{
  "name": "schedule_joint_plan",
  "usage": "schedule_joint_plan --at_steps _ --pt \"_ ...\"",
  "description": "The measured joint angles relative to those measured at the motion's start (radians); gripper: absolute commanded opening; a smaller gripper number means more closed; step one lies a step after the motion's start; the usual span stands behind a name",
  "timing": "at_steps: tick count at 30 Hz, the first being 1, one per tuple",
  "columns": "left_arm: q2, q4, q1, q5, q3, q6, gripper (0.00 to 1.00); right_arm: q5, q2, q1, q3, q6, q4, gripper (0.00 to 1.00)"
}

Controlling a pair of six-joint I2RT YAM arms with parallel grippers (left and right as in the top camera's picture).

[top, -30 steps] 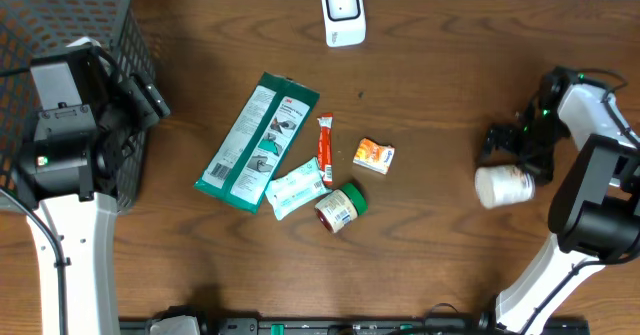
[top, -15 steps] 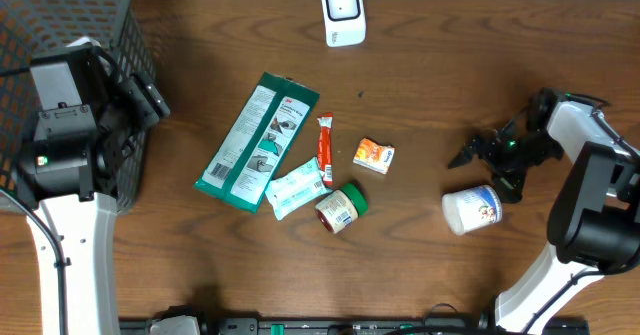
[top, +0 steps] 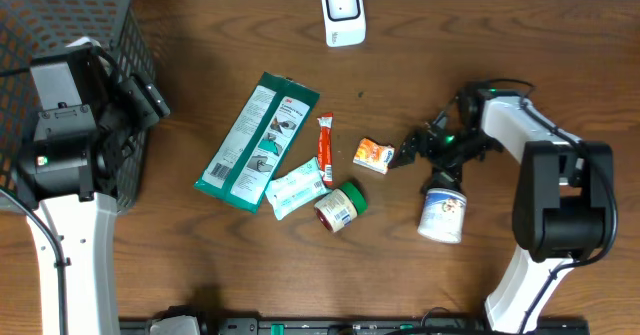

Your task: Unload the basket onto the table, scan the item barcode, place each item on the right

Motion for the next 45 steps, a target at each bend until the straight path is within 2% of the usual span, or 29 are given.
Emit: schedule_joint_plan --at_steps 7,9,12,15,21,26,31,45 --pt "0.000 0.000 0.000 0.000 0.000 0.000 0.83 0.210 -0.019 0.014 0.209 -0.001 -0.136 0.96" --pt "0.000 0.000 0.000 0.000 0.000 0.000 0.83 0.286 -0.080 0.014 0.289 -0.001 -0.189 0.99" --pt "0.000 0.001 0.000 0.000 0.000 0.000 0.83 0.359 -0.175 0.011 0.350 0.011 -0.240 0.99" --pt "0.000 0.000 0.000 0.000 0.000 0.000 0.83 0.408 -0.283 0.000 0.369 0.054 -0.369 0.99" --pt "0.000 0.000 0.000 0.000 0.000 0.000 0.83 0.434 -0.296 0.016 0.304 0.149 -0.476 0.99" --pt "0.000 0.000 0.000 0.000 0.000 0.000 0.83 0.442 -0.292 0.076 0.146 0.223 -0.446 0.99" --pt "0.000 0.000 0.000 0.000 0.000 0.000 0.83 0.445 -0.284 0.161 0.026 0.262 -0.327 0.99" --pt "0.000 0.000 0.000 0.000 0.000 0.000 0.83 0.665 -0.284 0.344 0.007 0.412 -0.261 0.99"
